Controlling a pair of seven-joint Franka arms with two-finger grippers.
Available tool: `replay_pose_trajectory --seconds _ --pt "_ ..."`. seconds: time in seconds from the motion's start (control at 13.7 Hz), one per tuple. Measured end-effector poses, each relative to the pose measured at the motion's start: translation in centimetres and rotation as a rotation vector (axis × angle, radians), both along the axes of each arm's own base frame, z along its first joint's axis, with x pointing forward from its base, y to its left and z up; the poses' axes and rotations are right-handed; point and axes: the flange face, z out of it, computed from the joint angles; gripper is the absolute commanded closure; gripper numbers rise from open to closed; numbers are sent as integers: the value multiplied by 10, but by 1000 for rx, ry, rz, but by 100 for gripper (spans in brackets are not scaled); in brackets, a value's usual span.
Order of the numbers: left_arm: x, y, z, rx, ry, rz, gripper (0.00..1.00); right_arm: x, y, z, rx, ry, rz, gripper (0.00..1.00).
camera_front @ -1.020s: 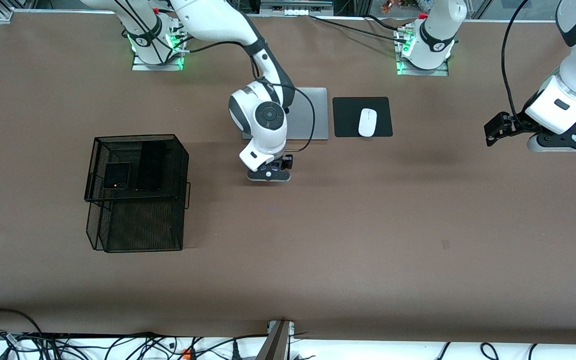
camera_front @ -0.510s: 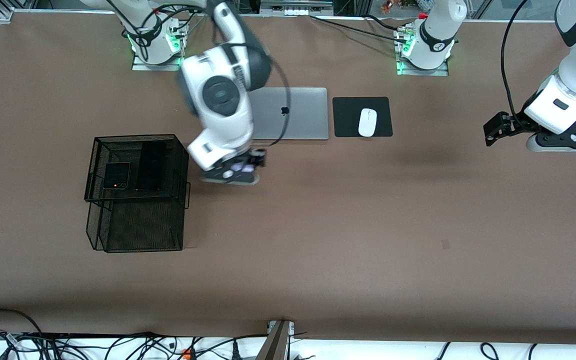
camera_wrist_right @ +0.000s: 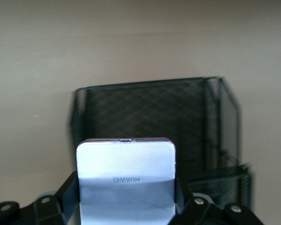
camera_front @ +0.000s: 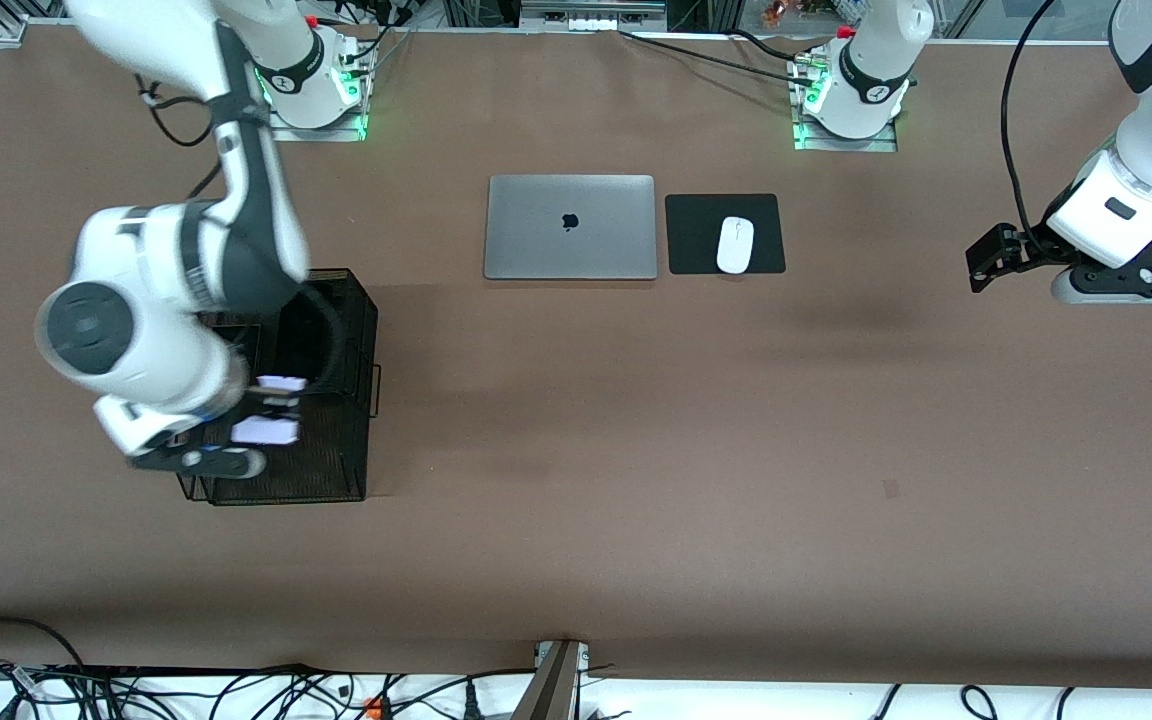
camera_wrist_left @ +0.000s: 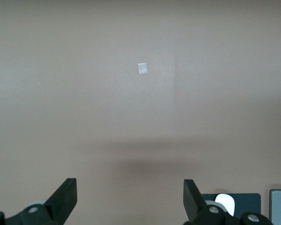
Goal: Place phones with both arms
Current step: 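Carry the Huawei phone with the right gripper into the mesh basket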
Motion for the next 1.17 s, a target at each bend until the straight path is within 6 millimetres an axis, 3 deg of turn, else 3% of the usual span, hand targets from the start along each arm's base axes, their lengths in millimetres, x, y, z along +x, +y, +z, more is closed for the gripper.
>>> replay_pose_trajectory --seconds 0.15,0.44,0.51,0.58,0.66,0.95,1.02,1.17 --pt "0 0 0 0 0 0 0 17 -22 -26 6 -28 16 80" --pt "0 0 0 0 0 -1 0 33 -22 -112 22 -32 19 79" --pt "0 -1 0 0 0 -1 0 34 -22 -130 19 -33 20 63" --pt "0 -1 0 0 0 -2 0 35 -22 -143 24 -31 16 18" --pt "0 -1 0 0 0 -2 0 35 -22 -150 34 -28 9 0" --pt "0 -2 0 0 0 -4 0 39 -21 -131 59 -26 0 0" --pt "0 -2 0 0 0 -4 0 38 -22 -118 65 -9 -3 0" --pt "0 -3 0 0 0 -5 0 33 -32 -72 83 14 -15 0"
